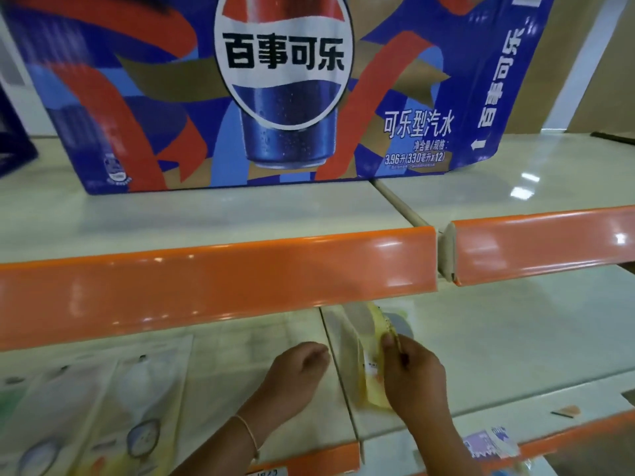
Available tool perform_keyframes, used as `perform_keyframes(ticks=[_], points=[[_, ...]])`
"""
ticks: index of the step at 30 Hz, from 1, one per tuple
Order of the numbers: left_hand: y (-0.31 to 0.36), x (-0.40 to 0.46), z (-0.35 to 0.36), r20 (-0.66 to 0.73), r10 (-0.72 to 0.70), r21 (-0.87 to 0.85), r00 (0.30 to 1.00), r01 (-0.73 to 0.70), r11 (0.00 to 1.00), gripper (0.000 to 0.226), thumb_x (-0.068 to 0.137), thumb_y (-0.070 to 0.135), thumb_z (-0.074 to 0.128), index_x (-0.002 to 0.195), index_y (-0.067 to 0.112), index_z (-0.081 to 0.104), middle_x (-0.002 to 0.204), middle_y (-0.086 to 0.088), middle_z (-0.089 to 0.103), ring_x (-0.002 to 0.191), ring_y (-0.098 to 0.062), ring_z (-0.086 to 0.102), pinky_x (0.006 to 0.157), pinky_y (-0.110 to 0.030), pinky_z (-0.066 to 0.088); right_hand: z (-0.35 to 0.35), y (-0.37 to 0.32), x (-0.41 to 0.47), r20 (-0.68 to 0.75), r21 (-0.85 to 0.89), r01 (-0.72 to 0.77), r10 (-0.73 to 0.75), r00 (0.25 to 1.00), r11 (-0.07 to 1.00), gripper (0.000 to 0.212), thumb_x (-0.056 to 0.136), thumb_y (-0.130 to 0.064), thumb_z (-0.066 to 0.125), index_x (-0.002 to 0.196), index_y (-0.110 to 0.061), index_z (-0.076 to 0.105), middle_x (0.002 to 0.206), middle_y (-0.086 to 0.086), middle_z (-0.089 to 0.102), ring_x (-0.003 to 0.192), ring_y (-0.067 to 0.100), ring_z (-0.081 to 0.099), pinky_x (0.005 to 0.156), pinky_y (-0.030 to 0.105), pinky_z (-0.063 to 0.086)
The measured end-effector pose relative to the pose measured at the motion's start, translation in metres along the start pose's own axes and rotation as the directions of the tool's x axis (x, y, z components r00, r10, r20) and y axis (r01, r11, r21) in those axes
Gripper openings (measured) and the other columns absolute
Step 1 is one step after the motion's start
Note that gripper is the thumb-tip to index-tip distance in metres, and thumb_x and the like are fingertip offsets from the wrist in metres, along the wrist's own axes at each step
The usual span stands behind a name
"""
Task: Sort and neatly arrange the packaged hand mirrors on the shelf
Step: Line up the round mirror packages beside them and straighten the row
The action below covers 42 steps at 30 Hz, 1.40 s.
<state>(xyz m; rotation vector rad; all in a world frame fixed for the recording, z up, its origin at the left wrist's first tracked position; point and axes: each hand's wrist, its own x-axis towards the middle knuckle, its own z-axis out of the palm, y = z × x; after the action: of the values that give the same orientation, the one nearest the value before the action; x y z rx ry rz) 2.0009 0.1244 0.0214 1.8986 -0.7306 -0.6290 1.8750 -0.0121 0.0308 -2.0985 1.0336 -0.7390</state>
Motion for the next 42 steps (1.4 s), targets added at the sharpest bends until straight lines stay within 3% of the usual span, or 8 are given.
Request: perform_keyframes(ticks=[7, 16, 19, 23, 27, 31, 35, 42], points=[[0.0, -0.012, -0.034, 0.143, -0.219, -0.759, 0.965, 0.249, 0.602, 0.025, 0.099, 0.013, 0.047, 0.117, 0.0, 0.059, 0.112, -0.023, 0.067, 0.105, -0.04, 0.063, 0.093, -0.053, 0.051, 0.027, -0.043, -0.033, 0.561, 0.611, -0.628, 0.297, 0.773, 0.482, 0.032, 0.095, -0.02, 0.055, 0.089, 0.007, 0.071, 0.075, 0.02, 0.066, 0.064, 0.027, 0.061, 0.071, 0.042, 0.048], [-0.043, -0.032, -0.101, -0.049, -0.436, -0.589, 0.899, 0.326, 0.739, 0.023, 0.093, 0.016, 0.059, 0.107, 0.0, 0.064, 0.101, -0.024, 0.068, 0.084, -0.035, 0.067, 0.067, -0.038, 0.054, 0.065, -0.084, -0.076, 0.691, 0.548, -0.715, 0.246, 0.679, 0.435, 0.032, 0.099, -0.023, 0.047, 0.094, 0.002, 0.067, 0.071, 0.015, 0.074, 0.059, 0.023, 0.072, 0.05, 0.031, 0.056], [-0.061, -0.044, -0.13, 0.012, -0.468, -0.498, 0.884, 0.411, 0.764, 0.028, 0.088, 0.019, 0.065, 0.107, -0.002, 0.064, 0.11, -0.028, 0.065, 0.093, -0.04, 0.066, 0.069, -0.039, 0.054, 0.082, -0.086, -0.073, 0.769, 0.465, -0.794, 0.266, 0.581, 0.391, 0.06, 0.096, -0.048, 0.04, 0.108, 0.004, 0.067, 0.087, 0.024, 0.073, 0.073, 0.035, 0.071, 0.063, 0.04, 0.053], [-0.073, -0.063, -0.151, 0.084, -0.475, -0.342, 0.876, 0.473, 0.812, 0.028, 0.086, 0.022, 0.069, 0.102, 0.0, 0.067, 0.104, -0.023, 0.069, 0.081, -0.029, 0.068, 0.064, -0.031, 0.051, 0.099, -0.096, -0.078, 0.795, 0.337, -0.732, 0.237, 0.558, 0.593, 0.043, 0.094, -0.041, 0.054, 0.106, -0.004, 0.072, 0.079, 0.018, 0.071, 0.067, 0.03, 0.069, 0.059, 0.035, 0.053], [-0.082, -0.078, -0.16, 0.072, -0.439, -0.249, 0.896, 0.442, 0.862, 0.016, 0.09, 0.023, 0.065, 0.077, 0.013, 0.064, 0.074, -0.001, 0.064, 0.06, -0.008, 0.059, 0.051, -0.017, 0.043, 0.118, -0.11, -0.095, 0.699, 0.212, -0.483, 0.213, 0.682, 0.85, 0.024, 0.083, -0.021, 0.073, 0.106, -0.015, 0.07, 0.087, 0.01, 0.076, 0.084, 0.03, 0.073, 0.087, 0.05, 0.055], [-0.09, -0.089, -0.178, -0.008, -0.343, -0.104, 0.939, 0.34, 0.935, 0.016, 0.093, 0.027, 0.057, 0.08, 0.018, 0.054, 0.068, 0.007, 0.046, 0.059, -0.008, 0.045, 0.049, -0.013, 0.034, 0.137, -0.12, -0.107, 0.587, 0.127, -0.398, 0.254, 0.768, 0.909, 0.019, 0.082, -0.024, 0.073, 0.101, -0.022, 0.071, 0.074, -0.002, 0.076, 0.074, 0.015, 0.072, 0.065, 0.027, 0.053], [-0.106, -0.101, -0.199, -0.172, -0.166, 0.08, 0.971, 0.182, 0.98, 0.014, 0.094, 0.027, 0.05, 0.104, 0.03, 0.059, 0.083, 0.006, 0.068, 0.07, -0.01, 0.064, 0.063, -0.022, 0.05, 0.144, -0.121, -0.104, 0.44, 0.098, -0.334, 0.26, 0.859, 0.937, 0.014, 0.084, -0.021, 0.072, 0.097, -0.02, 0.07, 0.069, -0.001, 0.074, 0.068, 0.013, 0.069, 0.055, 0.023, 0.046], [-0.156, -0.118, -0.211, -0.088, 0.316, 0.747, 0.945, -0.147, 0.648, 0.033, 0.086, 0.039, 0.042, 0.102, 0.023, 0.065, 0.103, 0.003, 0.064, 0.098, -0.02, 0.062, 0.082, -0.033, 0.053, 0.163, -0.113, -0.077, 0.371, -0.072, -0.227, 0.237, 0.898, 0.971, 0.02, 0.089, -0.014, 0.061, 0.109, -0.01, 0.065, 0.082, 0.007, 0.071, 0.07, 0.022, 0.065, 0.058, 0.031, 0.05]])
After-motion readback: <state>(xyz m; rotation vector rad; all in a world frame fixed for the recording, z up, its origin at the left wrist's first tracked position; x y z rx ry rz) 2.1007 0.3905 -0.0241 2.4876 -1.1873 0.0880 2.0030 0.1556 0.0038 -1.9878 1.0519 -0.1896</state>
